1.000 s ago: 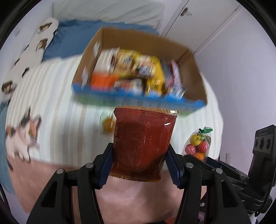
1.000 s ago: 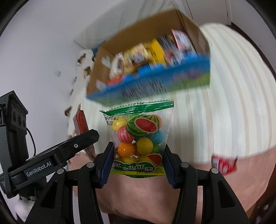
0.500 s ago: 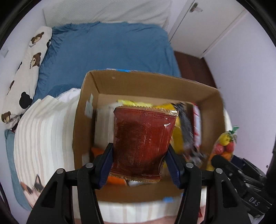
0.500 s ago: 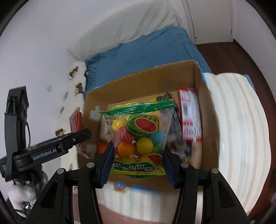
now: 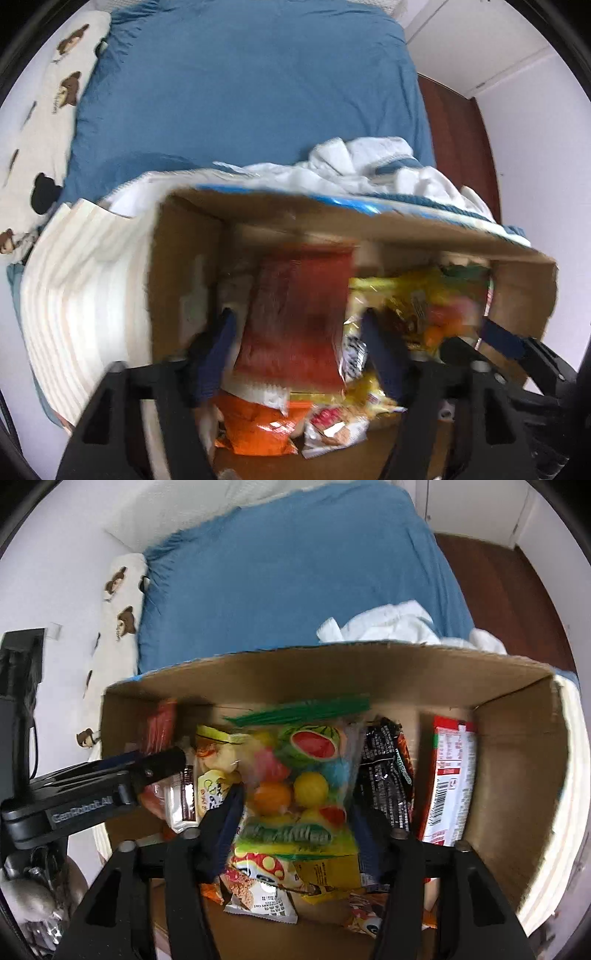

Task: Organize snacks
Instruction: 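Carry both packets into the box and open both tools, then lift both tools out of the box toward the bed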

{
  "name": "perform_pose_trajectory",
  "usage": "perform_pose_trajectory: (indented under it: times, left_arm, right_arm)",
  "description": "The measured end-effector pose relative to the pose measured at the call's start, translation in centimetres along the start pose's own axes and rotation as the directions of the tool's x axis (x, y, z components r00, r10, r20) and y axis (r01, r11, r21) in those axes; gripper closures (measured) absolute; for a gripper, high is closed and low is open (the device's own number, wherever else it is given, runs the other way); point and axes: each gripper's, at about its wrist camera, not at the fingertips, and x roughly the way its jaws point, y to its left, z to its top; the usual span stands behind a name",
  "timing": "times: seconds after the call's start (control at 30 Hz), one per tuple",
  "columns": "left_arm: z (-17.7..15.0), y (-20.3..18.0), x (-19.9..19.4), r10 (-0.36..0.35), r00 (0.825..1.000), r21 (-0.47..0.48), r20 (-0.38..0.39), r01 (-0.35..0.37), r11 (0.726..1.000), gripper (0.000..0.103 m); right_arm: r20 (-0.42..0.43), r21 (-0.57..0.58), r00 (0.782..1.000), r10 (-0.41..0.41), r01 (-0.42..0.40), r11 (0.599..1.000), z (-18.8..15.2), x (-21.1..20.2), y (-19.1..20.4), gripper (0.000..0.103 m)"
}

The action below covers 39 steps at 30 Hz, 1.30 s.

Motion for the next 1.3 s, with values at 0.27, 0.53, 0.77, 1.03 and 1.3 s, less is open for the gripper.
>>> perform_pose_trajectory:
  times: [0.27,0.53,0.77,1.03,1.3]
  left_arm:
    - [-0.6,-0.2,-0.2,-0.010,1.000,0.006,0.005,0.010,1.000,0.010]
    - [-2.7,-0.6,-2.2,-0.003,0.998,0.012,0.064,0.003,1.000,0.010]
    - [-6.6,-1.0,-4.9,0.007,0.986,0.036,0.168,-0.013,0.999,0.010]
    - [-12.7,-1.6,-7.9,0.029,0.949,0.059,0.314,-0.050,0.997,0.010]
    - [-19.3,-1.8,-11.2,0.046,0.891,0.065,0.451,-0.084,0.994,0.010]
  right_arm:
    - [0.021,0.000,0.999,-0.038,0.038,0.999,-0.9,-0.2,-0.1,0.007]
    - [0.065,0.002,0.996,-0.058,0.058,0.998,-4.0,-2.1,-0.5,0.007]
    - [0.137,-0.009,0.988,-0.077,0.079,0.997,-7.3,-3.8,-0.7,0.007]
    - [0.276,-0.039,0.955,-0.110,0.126,0.991,-12.8,-7.1,0.1,0.007]
    - [0.397,-0.072,0.912,-0.106,0.146,0.987,-19.0,-10.8,1.7,0.007]
